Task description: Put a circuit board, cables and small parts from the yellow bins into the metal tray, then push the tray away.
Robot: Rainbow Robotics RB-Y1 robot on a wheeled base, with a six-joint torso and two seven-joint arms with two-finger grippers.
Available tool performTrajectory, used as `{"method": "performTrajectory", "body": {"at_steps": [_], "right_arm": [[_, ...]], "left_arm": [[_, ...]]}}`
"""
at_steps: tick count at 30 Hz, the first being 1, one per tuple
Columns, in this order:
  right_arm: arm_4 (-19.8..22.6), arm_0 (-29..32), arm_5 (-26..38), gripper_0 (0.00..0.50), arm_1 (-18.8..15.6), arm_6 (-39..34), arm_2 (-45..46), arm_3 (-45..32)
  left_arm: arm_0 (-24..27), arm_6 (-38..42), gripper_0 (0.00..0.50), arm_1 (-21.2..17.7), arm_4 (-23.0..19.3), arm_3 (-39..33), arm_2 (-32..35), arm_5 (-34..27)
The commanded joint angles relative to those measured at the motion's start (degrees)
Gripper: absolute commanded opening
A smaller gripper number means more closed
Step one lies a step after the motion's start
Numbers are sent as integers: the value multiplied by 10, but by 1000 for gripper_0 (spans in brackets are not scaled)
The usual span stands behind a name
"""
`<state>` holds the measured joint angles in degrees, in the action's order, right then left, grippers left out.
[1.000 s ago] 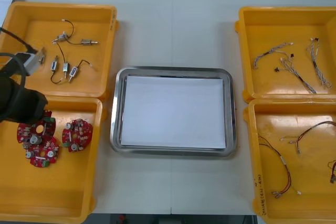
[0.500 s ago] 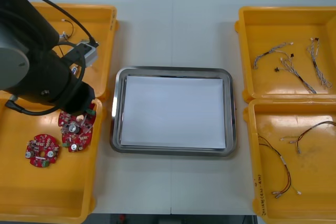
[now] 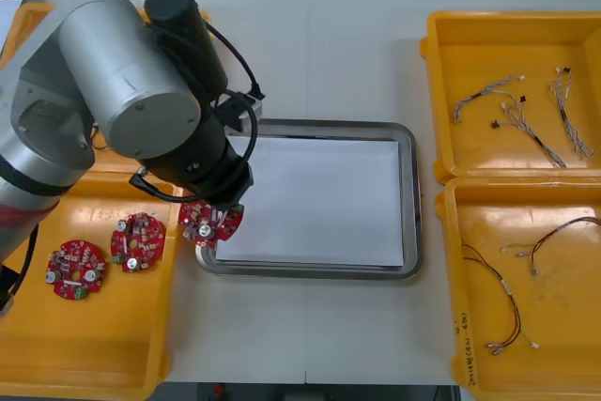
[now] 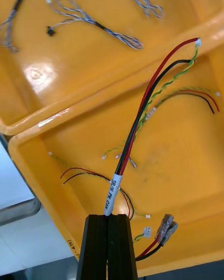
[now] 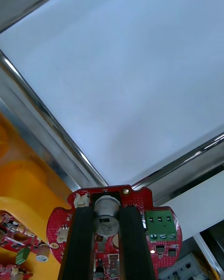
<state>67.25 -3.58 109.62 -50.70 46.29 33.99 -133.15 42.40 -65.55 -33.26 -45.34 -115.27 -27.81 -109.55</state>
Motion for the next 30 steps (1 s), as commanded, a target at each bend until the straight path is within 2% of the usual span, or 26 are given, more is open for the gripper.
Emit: {"method": "performTrajectory", "body": {"at_steps": [1,14,21,28,29,30], "right_arm": [[0,-33,4,0,-26,74,-22,-3],[-3,-47,4,0,-32,253,-45,-66],[8,-46,4,0,-48,335,-50,-84],[17,-44,4,0,-52,393,-57,-110],[18,-44,4,0,-52,398,-60,-112],[21,-44,4,0,-55,412,-67,-119]], "left_arm": [[31,39,0,22,21,24,-42,25],[52,53,0,44,53,111,-124,120],[56,58,0,51,61,149,-144,170],[57,60,8,50,54,149,-145,169],[58,61,35,50,54,149,-145,169],[58,61,166,48,54,149,-145,170]]}}
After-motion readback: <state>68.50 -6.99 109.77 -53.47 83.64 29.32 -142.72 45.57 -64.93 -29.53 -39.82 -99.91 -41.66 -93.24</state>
